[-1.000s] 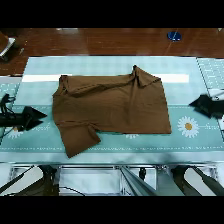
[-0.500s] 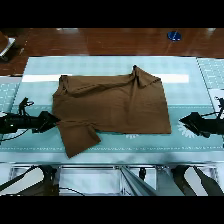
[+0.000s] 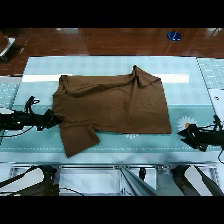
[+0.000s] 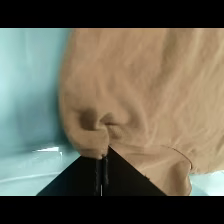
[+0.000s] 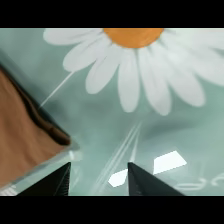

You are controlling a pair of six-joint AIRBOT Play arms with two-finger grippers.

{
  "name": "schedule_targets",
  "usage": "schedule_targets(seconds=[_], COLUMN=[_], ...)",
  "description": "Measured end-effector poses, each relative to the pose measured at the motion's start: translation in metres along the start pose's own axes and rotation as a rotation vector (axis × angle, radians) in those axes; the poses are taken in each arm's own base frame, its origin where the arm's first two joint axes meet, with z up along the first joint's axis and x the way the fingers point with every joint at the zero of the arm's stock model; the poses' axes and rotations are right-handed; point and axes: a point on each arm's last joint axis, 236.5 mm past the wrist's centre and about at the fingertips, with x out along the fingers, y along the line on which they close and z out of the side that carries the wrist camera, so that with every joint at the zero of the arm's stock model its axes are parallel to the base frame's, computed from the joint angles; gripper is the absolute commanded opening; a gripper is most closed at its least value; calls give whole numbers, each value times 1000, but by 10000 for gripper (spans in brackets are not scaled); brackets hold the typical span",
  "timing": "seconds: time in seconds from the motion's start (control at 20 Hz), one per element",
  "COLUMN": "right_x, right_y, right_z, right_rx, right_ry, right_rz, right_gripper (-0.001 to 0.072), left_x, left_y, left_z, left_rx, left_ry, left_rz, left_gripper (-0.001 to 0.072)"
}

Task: Fold the shirts.

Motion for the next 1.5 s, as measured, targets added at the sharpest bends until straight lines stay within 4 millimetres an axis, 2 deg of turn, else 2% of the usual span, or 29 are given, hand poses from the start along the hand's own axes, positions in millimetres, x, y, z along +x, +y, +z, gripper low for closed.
schedule_targets(seconds=[0.3, 0.35, 0.45, 0.5, 0.6, 0.7, 0.75, 0.85, 0.95, 1.0, 1.05, 1.1, 1.15, 1.25, 1.35, 1.4, 1.5], right_x=[32, 38, 49, 52, 49, 30, 13, -39, -108, -148, -185, -221, -257, -318, -368, -390, -422], right_y=[42, 49, 61, 68, 101, 148, 176, 248, 313, 341, 361, 376, 386, 390, 383, 377, 360], right_z=[-3, -3, 1, 3, 12, 28, 36, 58, 72, 75, 73, 65, 52, 21, -14, -31, -61], right_rx=[-64, -78, -124, -154, -241, -361, -430, -590, -734, -800, -856, -906, -958, -1029, -1077, -1093, -1114], right_ry=[117, 134, 154, 159, 153, 121, 95, -23, -182, -280, -368, -452, -541, -694, -839, -908, -1013], right_rz=[103, 110, 98, 96, 132, 180, 208, 277, 332, 348, 352, 356, 355, 340, 320, 308, 274], right_gripper=[404, 349, 29, 27, 27, 27, 27, 27, 27, 27, 27, 26, 27, 26, 26, 27, 27], left_x=[0, 0, 0, -1, -8, -31, -51, -108, -186, -228, -274, -319, -355, -417, -461, -476, -499], left_y=[0, 0, 0, -1, -13, -48, -73, -130, -196, -225, -255, -283, -304, -334, -349, -351, -352], left_z=[1, 1, 2, 4, 20, 49, 68, 107, 133, 137, 136, 125, 110, 70, 24, 1, -40], left_rx=[3, 2, 3, 3, 11, 35, 65, 156, 290, 361, 437, 513, 583, 711, 809, 841, 883], left_ry=[-2, -3, -5, -11, -54, -135, -195, -361, -562, -667, -782, -891, -980, -1148, -1296, -1357, -1460], left_rz=[2, 2, 2, 0, -25, -110, -163, -262, -343, -365, -383, -396, -393, -342, -257, -203, -98], left_gripper=[17, 17, 17, 17, 17, 17, 17, 16, 17, 16, 17, 17, 17, 17, 17, 17, 17])
